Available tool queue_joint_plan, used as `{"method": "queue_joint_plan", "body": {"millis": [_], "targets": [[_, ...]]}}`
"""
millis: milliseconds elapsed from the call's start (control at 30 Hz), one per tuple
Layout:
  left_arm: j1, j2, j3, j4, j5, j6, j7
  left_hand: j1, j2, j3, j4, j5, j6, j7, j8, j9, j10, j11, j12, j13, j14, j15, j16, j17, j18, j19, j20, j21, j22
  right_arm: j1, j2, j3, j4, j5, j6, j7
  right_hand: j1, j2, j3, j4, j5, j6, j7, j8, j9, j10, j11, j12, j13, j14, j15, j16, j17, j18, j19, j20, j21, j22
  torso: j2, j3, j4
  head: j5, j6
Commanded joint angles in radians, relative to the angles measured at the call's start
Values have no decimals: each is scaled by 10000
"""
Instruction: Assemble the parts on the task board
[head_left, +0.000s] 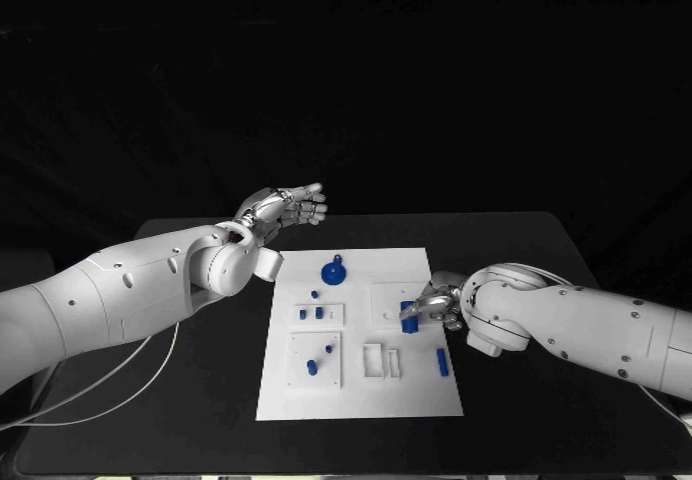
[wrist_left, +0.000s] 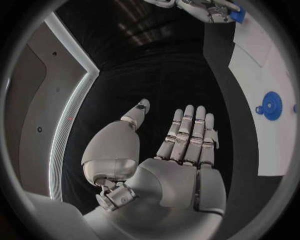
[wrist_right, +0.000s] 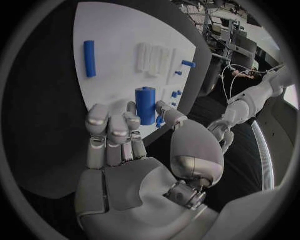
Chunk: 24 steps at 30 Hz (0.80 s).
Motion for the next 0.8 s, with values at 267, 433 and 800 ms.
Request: {"method": "queue_joint_plan", "body": {"millis": [267, 433, 800], "targets": [[13, 6, 7, 24, 43, 99, 92, -17, 31, -16, -40, -12, 100, 83, 5, -14, 48, 20, -63, -14, 74, 24, 13, -19, -91, 52, -1, -60, 11, 63, 261, 1, -101, 212, 185, 118, -74, 8, 15, -61, 56, 98, 7, 0, -18, 64, 24, -63, 11, 29, -26, -53, 21, 851, -45, 7, 61, 185, 6, -14, -7, 52, 10], [15, 25, 8, 20, 41, 93, 89, -16, 29, -15, -40, -12, 102, 83, 5, -15, 50, 22, -66, -14, 75, 25, 12, -20, -91, 53, -1, -62, 13, 63, 454, -2, -54, 492, 310, 92, -83, 17, 17, -66, 63, 99, 7, -5, -21, 64, 24, -66, 12, 29, -26, -56, 23, 851, -47, 8, 62, 184, 0, -14, -20, 75, -17], [21, 69, 8, 15, 40, 103, 81, -12, 26, -14, -42, -12, 108, 79, 7, -17, 54, 20, -73, -16, 76, 25, 8, -23, -92, 55, 0, -67, 16, 61, 869, -364, 76, 1101, 726, 37, -152, 115, 7, -156, 189, 118, 11, -43, -41, 60, 28, -93, 20, 30, -21, -76, 44, 851, -74, 26, 78, 183, 4, -11, -7, 120, -80]]}}
